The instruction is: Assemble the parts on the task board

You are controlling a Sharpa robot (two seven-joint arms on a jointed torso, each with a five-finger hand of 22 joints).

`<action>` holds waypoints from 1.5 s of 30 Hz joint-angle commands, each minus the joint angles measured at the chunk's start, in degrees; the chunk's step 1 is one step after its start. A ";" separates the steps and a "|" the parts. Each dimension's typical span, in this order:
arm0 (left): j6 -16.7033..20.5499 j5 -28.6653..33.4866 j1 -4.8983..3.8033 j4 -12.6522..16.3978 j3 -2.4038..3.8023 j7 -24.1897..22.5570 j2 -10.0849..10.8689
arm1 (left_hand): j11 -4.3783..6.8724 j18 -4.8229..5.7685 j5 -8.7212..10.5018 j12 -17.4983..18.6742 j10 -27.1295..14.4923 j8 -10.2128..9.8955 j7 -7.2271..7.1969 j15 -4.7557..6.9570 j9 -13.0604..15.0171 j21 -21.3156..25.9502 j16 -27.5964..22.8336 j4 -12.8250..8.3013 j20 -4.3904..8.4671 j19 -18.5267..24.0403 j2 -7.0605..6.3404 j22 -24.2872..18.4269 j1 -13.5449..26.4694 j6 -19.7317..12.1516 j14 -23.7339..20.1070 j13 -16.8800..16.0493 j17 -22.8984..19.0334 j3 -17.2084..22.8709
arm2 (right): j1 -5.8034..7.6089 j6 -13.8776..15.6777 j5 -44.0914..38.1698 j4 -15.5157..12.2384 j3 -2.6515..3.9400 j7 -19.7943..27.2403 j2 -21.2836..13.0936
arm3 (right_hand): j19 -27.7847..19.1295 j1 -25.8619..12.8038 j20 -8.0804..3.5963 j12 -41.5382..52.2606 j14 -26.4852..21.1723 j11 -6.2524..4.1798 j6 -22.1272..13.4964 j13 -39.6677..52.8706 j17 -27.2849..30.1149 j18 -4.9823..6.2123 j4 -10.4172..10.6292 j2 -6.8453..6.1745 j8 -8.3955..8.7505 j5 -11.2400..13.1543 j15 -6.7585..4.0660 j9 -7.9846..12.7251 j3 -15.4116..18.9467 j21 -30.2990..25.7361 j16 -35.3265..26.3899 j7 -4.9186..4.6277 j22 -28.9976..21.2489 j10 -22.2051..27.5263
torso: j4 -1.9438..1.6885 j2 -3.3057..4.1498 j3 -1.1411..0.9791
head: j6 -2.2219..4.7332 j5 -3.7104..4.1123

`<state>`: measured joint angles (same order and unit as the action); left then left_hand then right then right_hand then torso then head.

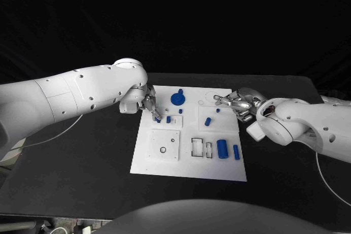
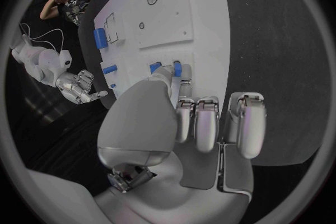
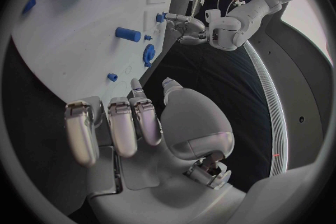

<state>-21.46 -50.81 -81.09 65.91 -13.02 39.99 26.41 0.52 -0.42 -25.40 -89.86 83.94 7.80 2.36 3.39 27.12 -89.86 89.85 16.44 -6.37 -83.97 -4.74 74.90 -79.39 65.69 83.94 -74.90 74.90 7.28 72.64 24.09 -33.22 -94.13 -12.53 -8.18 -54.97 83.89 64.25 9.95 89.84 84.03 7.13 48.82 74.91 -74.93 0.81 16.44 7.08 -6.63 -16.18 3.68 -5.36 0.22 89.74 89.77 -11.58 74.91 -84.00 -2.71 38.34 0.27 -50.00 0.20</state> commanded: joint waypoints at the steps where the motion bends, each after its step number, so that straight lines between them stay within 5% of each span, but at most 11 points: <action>1: -0.85 -0.10 0.04 -0.05 0.00 3.34 -0.10 | 0.22 0.42 0.42 -0.14 6.06 0.04 0.25 0.37 0.06 -0.14 0.15 0.04 -0.29 -6.03 0.52 15.10 0.24 -0.23 6.06 -15.10 15.10 0.26 | -0.04 -0.26 -0.18 -0.09 -0.01 0.23 0.07 | 6.11 0.67 0.45 0.16 5.97 0.48 0.21 15.09 -15.07 -0.81 0.06 -0.12 -0.33 -0.33 0.47 -0.08 0.27 0.26 0.23 -0.07 15.09 -6.00 | 0.12 -0.06 -0.05 | 0.00 -0.02; 9: -1.42 -0.08 0.05 -0.25 -0.01 3.45 -0.18 | -0.50 0.42 1.52 -0.14 6.06 -0.71 1.00 -0.34 -0.50 -0.14 0.15 0.27 -0.15 -6.03 0.04 15.10 4.15 -1.09 6.06 -15.10 15.10 -1.90 | -0.04 -0.28 -0.17 -0.07 -0.01 0.22 0.11 | 6.11 0.67 0.45 0.16 5.97 0.48 0.21 15.09 -15.07 -0.81 0.06 -0.12 -0.33 -0.33 0.47 -0.08 0.27 0.26 0.23 -0.07 15.09 -6.00 | 0.05 -0.03 -0.01 | 0.00 0.02; 13: -1.46 0.28 0.05 -0.43 -0.01 3.30 -0.27 | -1.27 0.42 6.15 -0.14 6.06 -1.22 1.80 -1.00 -1.01 -0.14 0.15 0.34 0.29 -6.03 -0.62 15.10 9.79 -1.83 6.06 -15.10 15.10 -5.14 | -0.04 -0.28 -0.17 -0.06 -0.01 0.22 0.13 | 6.11 0.67 0.45 0.16 5.97 0.48 0.21 15.09 -15.07 -0.81 0.06 -0.12 -0.33 -0.33 0.47 -0.08 0.27 0.26 0.23 -0.07 15.09 -6.00 | 0.04 -0.03 0.02 | 0.00 0.15; 20: -1.43 1.38 0.05 -0.63 -0.01 3.07 -0.30 | -1.49 0.42 8.19 -0.14 6.06 -1.16 2.00 -1.35 -1.36 -0.14 0.15 0.56 0.73 -6.03 -0.32 15.10 15.19 -2.22 6.06 -15.10 15.10 -9.40 | -0.04 -0.26 -0.17 -0.03 -0.01 0.19 0.12 | 6.11 0.67 0.45 0.16 5.97 0.48 0.21 15.09 -15.07 -0.81 0.06 -0.12 -0.33 -0.33 0.47 -0.08 0.27 0.26 0.23 -0.07 15.09 -6.00 | 0.04 -0.01 0.01 | 0.00 0.24; 45: -0.55 5.06 0.07 -1.61 -0.01 1.67 -0.49 | -1.24 0.42 8.57 -0.14 6.06 -0.40 1.71 -1.18 -1.33 -0.14 0.15 0.39 0.79 -6.03 2.77 15.10 15.93 -1.63 6.06 -15.10 15.10 -9.74 | -0.04 -0.53 -0.17 0.02 -0.01 -0.27 0.07 | 6.11 0.84 0.47 0.16 5.97 0.49 0.20 15.09 -15.07 -0.81 0.11 0.01 -0.40 -0.44 0.49 -0.10 0.54 0.26 0.23 -0.10 15.09 -6.00 | 0.06 0.00 0.00 | 0.00 0.48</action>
<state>-21.75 -46.97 -81.04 64.30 -13.04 39.99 26.07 -0.61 -0.43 -16.95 -89.86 84.05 7.13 4.28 2.35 25.73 -89.86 89.85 16.88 -5.94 -83.97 -2.55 74.90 -63.47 63.75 83.93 -74.93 74.94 -2.34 72.64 24.07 -33.21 -94.07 -12.53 -8.34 -54.91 83.89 64.73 9.95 89.84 84.03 7.13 48.82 74.91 -74.91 0.81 16.68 7.06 -6.85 -16.42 3.68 -5.40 0.46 89.74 89.77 -11.58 74.93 -84.00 -2.65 38.32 0.27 -50.00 0.64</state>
